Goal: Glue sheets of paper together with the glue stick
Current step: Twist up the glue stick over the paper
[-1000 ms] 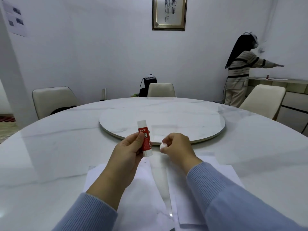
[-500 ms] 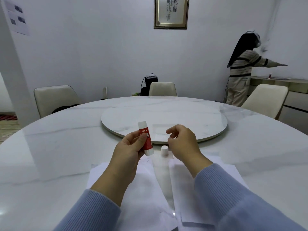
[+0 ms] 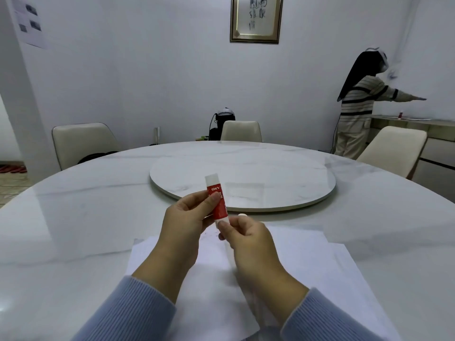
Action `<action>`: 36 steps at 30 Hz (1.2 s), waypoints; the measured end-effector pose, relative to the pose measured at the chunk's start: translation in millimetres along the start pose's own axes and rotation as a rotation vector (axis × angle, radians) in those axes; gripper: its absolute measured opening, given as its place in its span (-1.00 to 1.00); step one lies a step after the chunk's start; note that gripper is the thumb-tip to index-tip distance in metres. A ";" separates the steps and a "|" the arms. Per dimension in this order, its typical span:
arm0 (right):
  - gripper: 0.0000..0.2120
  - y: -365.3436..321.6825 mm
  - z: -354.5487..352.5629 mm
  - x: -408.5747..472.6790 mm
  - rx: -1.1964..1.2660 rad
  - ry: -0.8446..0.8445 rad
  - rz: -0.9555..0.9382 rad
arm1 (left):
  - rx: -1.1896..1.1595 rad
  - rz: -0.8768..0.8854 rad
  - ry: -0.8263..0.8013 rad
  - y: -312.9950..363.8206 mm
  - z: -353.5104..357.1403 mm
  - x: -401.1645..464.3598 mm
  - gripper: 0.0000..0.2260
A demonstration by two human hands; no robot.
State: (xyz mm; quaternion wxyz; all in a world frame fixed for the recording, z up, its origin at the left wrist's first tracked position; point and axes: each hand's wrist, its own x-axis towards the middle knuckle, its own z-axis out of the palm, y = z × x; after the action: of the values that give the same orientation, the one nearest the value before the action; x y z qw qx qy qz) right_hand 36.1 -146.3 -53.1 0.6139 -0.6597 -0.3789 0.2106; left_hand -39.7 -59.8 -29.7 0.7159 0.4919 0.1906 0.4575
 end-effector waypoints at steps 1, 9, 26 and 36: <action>-0.77 -1.0 -3.4 0.8 0.190 -0.101 0.099 | -0.001 -0.007 -0.016 1.6 -0.3 -0.1 -0.75; -0.62 3.8 -20.9 6.1 0.481 -0.267 0.165 | 0.003 0.007 -0.070 7.6 -0.2 -2.0 -0.74; -0.80 1.1 -11.7 -0.7 0.100 -0.100 -0.159 | 0.006 0.038 -0.105 12.7 6.0 -8.4 -0.81; -0.46 3.8 -10.0 -0.2 0.379 -0.172 0.084 | 0.070 0.078 -0.096 12.7 6.9 -10.3 -0.81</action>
State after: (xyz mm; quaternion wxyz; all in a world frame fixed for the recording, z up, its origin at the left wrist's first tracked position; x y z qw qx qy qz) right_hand 44.3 -152.8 -55.2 0.6832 -0.5271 -0.3556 0.3590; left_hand -45.9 -70.9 -17.3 0.6880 0.5453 0.1525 0.4539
